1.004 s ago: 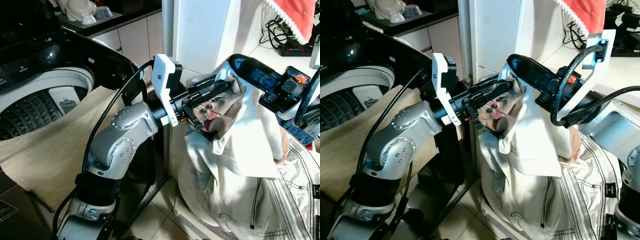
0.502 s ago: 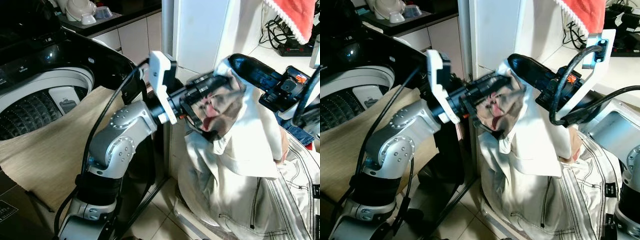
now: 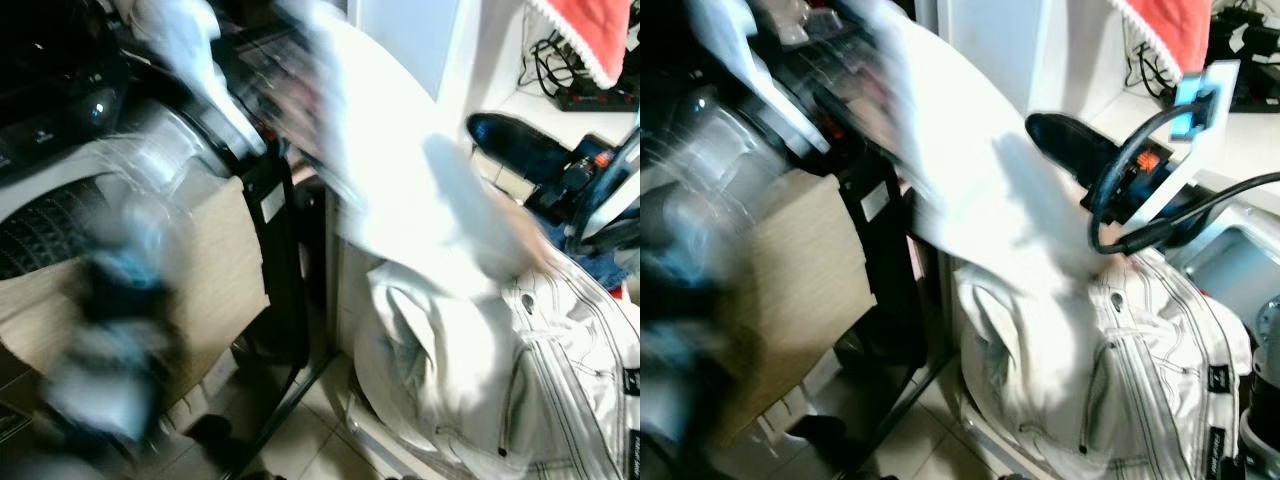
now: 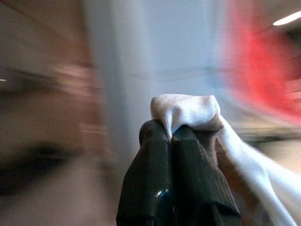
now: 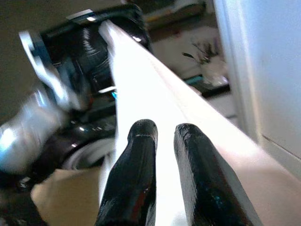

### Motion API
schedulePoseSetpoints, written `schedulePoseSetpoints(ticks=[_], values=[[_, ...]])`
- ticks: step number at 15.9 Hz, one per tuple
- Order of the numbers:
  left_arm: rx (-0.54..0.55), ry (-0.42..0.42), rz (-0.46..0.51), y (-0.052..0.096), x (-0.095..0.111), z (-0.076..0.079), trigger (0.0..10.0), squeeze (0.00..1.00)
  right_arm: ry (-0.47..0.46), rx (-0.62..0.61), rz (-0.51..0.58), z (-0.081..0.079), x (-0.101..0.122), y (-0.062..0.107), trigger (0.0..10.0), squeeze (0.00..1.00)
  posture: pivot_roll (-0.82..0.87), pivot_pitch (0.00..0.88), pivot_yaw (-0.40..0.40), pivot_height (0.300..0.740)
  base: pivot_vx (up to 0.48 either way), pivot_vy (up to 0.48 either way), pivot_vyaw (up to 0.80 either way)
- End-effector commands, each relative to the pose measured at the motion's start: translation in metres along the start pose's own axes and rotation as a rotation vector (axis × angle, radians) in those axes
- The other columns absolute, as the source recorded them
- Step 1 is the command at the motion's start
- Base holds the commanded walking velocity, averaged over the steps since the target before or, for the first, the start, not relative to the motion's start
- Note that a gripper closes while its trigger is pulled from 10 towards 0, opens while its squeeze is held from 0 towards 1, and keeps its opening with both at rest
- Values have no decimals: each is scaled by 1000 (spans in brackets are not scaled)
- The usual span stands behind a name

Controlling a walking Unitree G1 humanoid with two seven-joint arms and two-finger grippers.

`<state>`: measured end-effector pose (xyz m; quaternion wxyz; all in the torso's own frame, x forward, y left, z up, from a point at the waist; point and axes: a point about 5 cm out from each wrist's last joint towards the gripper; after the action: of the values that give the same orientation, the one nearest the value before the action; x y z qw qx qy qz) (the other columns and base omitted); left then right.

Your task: Clothes washing

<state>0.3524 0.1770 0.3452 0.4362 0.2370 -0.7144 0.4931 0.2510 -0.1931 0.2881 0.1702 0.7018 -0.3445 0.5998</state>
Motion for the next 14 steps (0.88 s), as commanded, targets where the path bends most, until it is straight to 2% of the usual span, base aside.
schedulePoseSetpoints(ticks=[1,2,3,4,5,6,7,8,9,10,11,12,14], values=[[278,-211,132,5,48,-47,0,0,39,8,-14,-4,-1,0,10000,0,-197,0,68,740,0,0,0],[459,-369,153,14,78,-79,0,0,40,9,-22,-4,-4,0,10000,0,-192,0,66,740,0,0,0],[534,-427,125,20,88,-94,0,0,43,10,-30,-4,-6,-1,10000,0,-190,0,65,740,0,0,0],[555,-458,81,23,85,-99,0,0,45,11,-37,-4,-8,-2,10000,0,-186,0,63,740,0,0,0],[564,-470,-28,26,70,-105,4471,0,49,11,-47,-4,-10,-4,10000,0,-186,0,61,740,0,0,0],[575,-452,-116,30,54,-108,10000,0,54,11,-58,-4,-11,-5,10000,0,-186,0,61,740,0,0,0],[535,-376,-310,35,15,-110,10000,0,65,12,-78,-4,-15,-7,10000,0,-186,0,58,740,0,0,0],[517,-346,-470,43,-15,-112,10000,0,79,10,-99,-4,-18,-9,10000,0,-186,0,58,740,0,0,0],[544,-257,-648,65,-57,-113,10000,0,90,13,-124,-6,-23,-11,10000,0,-190,0,59,740,0,0,0],[551,-217,-701,74,-71,-112,10000,0,93,14,-132,-7,-24,-12,10000,0,-190,0,59,740,0,0,0],[544,-175,-816,91,-93,-110,10000,1000,97,19,-149,-9,-28,-12,10000,0,-193,0,59,740,0,0,0],[581,-169,-875,105,-104,-112,10000,1000,95,31,-165,-12,-32,-13,10000,0,-196,0,59,740,0,0,0],[584,-165,-926,116,-111,-113,10000,1000,106,67,-200,-18,-38,-13,10000,0,-199,0,56,740,0,0,0]])
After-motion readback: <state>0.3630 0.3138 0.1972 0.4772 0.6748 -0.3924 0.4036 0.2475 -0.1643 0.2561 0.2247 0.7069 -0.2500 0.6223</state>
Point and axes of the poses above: a point about 5 cm out from each wrist's last joint towards the gripper, its own y axis pointing back from the gripper into the wrist, its own x axis along the axis of the wrist's last joint, z = x × y, and after that the axes turned 3 degrees about y, right-handed
